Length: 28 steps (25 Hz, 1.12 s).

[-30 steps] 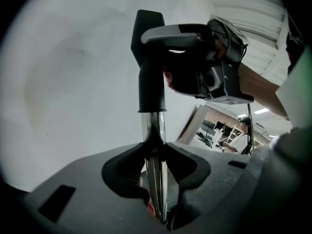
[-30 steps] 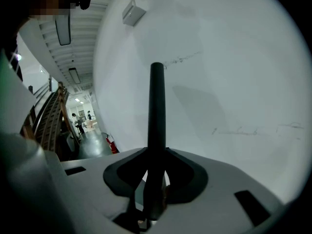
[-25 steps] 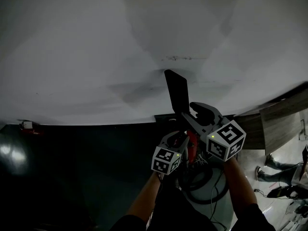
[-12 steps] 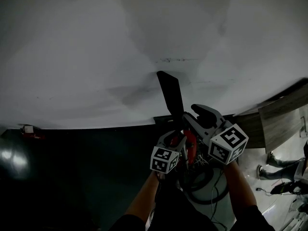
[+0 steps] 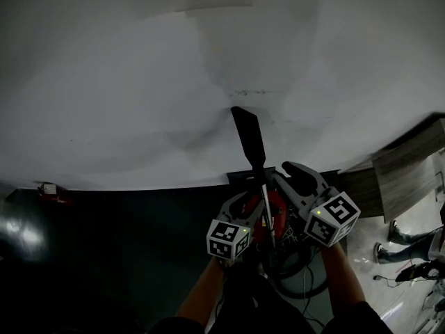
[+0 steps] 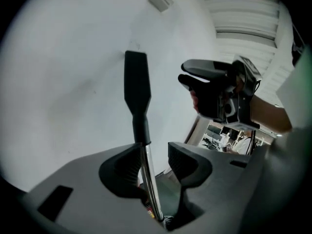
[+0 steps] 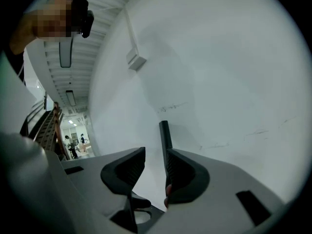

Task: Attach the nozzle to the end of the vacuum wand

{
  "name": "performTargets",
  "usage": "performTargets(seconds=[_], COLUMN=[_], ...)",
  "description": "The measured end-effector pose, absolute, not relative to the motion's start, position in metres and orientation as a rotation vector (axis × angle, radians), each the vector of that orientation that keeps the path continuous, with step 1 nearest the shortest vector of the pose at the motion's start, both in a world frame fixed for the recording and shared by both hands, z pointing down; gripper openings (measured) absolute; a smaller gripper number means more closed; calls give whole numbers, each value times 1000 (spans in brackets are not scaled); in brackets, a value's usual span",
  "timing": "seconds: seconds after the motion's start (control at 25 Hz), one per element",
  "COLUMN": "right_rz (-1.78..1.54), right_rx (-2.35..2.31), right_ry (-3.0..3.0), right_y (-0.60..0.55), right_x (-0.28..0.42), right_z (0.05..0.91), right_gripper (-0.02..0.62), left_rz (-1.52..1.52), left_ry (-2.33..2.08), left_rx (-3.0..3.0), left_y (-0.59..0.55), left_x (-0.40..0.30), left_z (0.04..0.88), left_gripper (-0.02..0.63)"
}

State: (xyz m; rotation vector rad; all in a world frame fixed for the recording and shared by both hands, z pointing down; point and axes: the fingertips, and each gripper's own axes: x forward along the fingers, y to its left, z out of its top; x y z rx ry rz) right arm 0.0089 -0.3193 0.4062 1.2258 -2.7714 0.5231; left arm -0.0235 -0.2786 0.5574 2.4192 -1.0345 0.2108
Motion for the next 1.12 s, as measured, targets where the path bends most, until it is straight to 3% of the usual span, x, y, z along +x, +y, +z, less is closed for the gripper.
performTargets(seconds=[0.56, 1.12], right_rz=[550, 454], right_rx=[1271, 1162], right_ry=[-2954, -3088], right_y=[-169, -22], right_x=[35, 61], right_z=[358, 320], right_gripper=[32, 17], left_rz=[83, 12], left_ry=[-1271, -1469], left_rx=[2585, 2640], left_y=[-150, -4], left_x=[-40, -19], left_z=[405, 343], left_gripper=[9, 5])
